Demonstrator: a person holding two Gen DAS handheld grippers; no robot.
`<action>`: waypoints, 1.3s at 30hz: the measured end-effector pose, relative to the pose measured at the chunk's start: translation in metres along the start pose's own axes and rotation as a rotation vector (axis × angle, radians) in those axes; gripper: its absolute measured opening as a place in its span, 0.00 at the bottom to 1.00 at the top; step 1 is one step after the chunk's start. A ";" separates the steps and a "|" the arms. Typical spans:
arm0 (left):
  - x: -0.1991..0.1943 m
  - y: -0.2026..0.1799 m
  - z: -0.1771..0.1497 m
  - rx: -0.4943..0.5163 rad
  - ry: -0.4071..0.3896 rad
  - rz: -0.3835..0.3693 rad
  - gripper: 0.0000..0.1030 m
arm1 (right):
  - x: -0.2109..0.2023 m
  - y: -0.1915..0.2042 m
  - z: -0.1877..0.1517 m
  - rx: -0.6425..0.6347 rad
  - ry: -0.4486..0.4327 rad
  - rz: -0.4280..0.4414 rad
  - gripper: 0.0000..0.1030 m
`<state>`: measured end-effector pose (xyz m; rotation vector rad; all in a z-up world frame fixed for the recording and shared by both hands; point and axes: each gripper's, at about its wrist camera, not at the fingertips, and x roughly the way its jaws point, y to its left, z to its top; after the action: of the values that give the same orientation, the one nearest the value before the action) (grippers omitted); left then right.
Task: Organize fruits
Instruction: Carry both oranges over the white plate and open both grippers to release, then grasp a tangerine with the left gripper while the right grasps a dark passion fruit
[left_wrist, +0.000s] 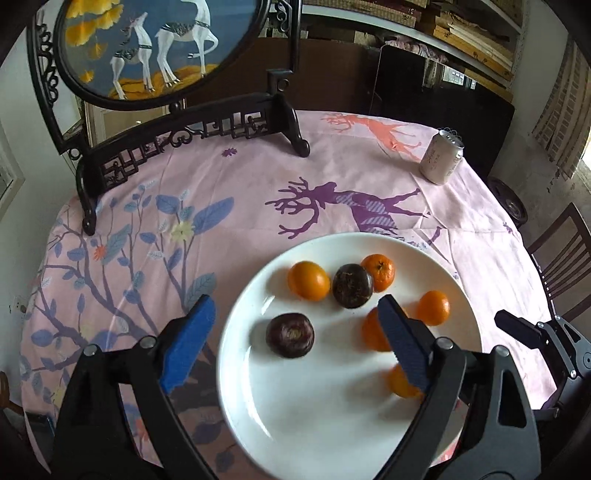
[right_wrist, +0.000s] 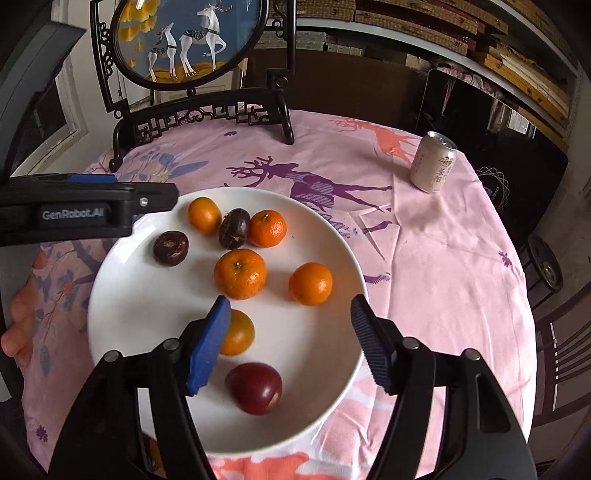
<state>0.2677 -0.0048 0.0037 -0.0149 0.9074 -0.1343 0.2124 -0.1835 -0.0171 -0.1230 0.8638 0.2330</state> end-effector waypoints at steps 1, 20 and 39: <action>-0.013 0.003 -0.008 -0.011 -0.012 -0.011 0.91 | -0.010 0.001 -0.006 0.004 -0.002 -0.001 0.74; -0.101 0.024 -0.129 -0.080 -0.074 -0.015 0.96 | -0.093 0.032 -0.064 0.000 -0.105 0.009 0.95; -0.112 0.030 -0.246 -0.036 0.071 -0.127 0.96 | -0.052 0.035 -0.169 -0.080 0.067 0.054 0.88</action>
<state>0.0097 0.0491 -0.0620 -0.1020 0.9801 -0.2378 0.0458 -0.1916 -0.0867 -0.1833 0.9258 0.3154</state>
